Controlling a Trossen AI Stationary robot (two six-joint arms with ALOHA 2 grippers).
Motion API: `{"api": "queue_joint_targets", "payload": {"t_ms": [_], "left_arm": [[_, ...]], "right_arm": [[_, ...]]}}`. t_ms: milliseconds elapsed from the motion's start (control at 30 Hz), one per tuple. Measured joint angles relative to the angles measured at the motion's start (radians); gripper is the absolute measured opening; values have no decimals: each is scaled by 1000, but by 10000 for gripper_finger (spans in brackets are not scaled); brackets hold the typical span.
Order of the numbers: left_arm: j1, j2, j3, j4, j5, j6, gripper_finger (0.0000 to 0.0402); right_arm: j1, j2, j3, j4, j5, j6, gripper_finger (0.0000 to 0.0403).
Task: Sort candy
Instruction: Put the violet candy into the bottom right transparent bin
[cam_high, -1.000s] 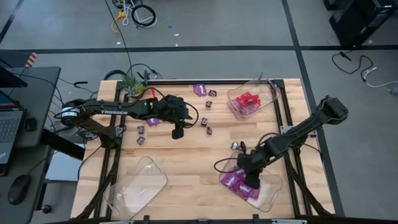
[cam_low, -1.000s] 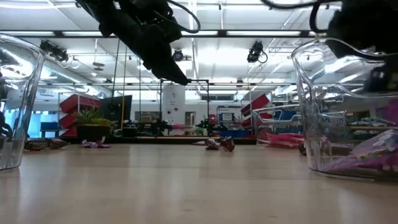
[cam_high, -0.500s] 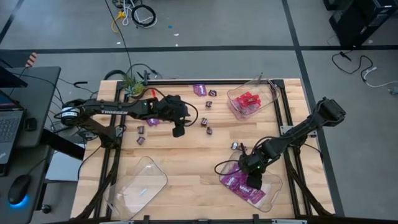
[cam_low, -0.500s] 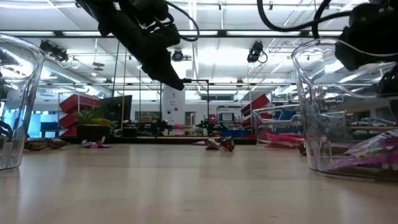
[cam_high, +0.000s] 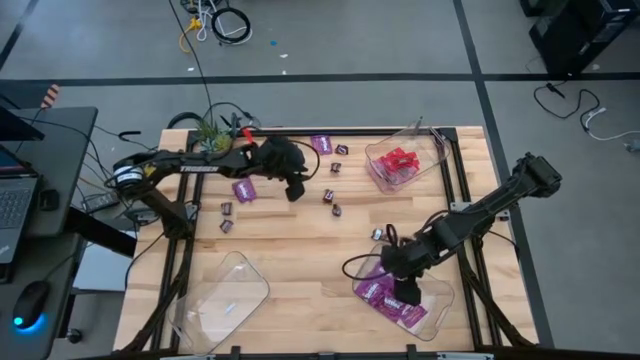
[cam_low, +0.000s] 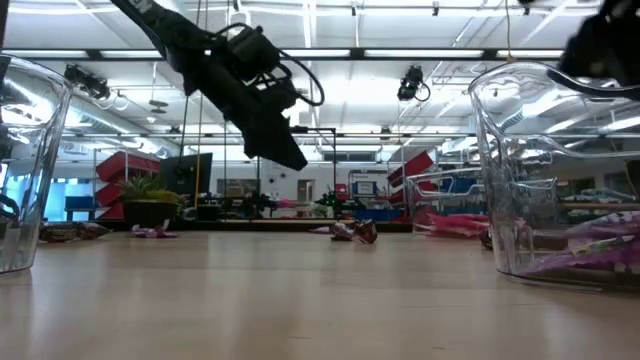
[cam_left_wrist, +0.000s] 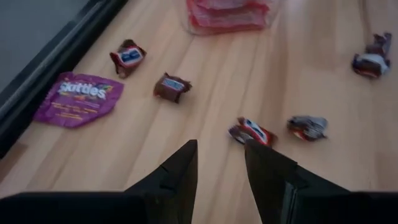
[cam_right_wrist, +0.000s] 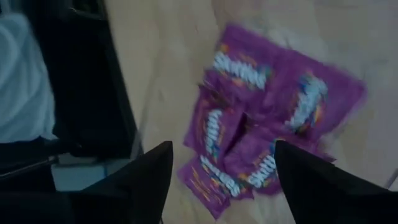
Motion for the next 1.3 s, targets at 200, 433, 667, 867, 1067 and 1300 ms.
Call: {"api": "queue_joint_targets", "payload": {"t_ms": [200,433,667,867,1067,1300], "left_arm": [[46,55,2,97,26,-39,136],[99,127,61,138,50,-104,136],[132,239,201,128,49,-126,136],[175,304,293,74,26,-126,136],[206,314,304,-13,16,-73,136],[232,315,304,-47,5,-13,136]], "right_arm": [[-3,-77,46,3,179,-83,265],[-20,-141,50,2,487,-291,250],[-110,-139,50,23,628,-346,233],[-169,-139,50,61,627,-339,230],[-183,-139,50,82,621,-339,235],[-183,-138,50,84,618,-344,234]]}}
